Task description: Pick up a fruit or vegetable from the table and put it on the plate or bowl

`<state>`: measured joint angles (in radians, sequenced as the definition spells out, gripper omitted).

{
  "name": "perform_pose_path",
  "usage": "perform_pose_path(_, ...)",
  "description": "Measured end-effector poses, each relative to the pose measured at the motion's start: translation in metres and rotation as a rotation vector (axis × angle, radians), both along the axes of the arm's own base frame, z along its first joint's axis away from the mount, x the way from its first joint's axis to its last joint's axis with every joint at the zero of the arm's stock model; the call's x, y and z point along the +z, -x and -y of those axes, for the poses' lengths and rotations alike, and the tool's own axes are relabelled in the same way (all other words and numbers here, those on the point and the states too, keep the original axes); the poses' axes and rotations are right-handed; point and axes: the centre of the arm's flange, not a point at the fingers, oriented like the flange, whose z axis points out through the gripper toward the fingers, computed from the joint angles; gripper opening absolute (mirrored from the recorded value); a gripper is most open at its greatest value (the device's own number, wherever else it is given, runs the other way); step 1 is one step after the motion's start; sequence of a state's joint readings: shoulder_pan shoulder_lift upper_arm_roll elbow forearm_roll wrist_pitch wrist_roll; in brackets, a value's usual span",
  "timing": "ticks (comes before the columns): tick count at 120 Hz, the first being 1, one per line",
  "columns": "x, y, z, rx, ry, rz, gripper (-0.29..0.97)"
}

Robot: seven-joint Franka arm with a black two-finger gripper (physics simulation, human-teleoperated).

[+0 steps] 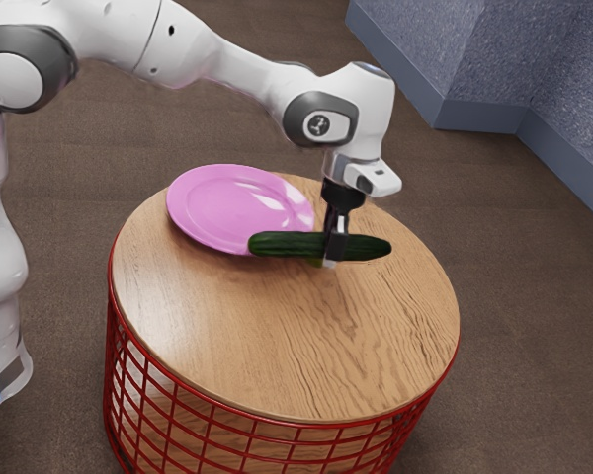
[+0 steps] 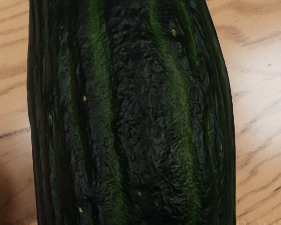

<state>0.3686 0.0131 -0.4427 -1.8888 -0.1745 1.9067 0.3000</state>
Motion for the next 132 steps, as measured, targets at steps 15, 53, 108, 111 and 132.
perform_pose_path(15, 0.029, 0.007, -0.007, -0.016, -0.009, 0.002, 0.18)
perform_pose_path(53, 0.052, 0.08, -0.263, 0.383, 0.007, -0.055, 0.19)
perform_pose_path(108, 0.03, 0.065, -0.233, 0.23, 0.036, -0.107, 0.45)
perform_pose_path(111, 0.028, 0.065, -0.233, 0.225, 0.037, -0.107, 0.49)
perform_pose_path(132, 0.034, 0.061, -0.23, 0.193, 0.037, -0.088, 0.62)
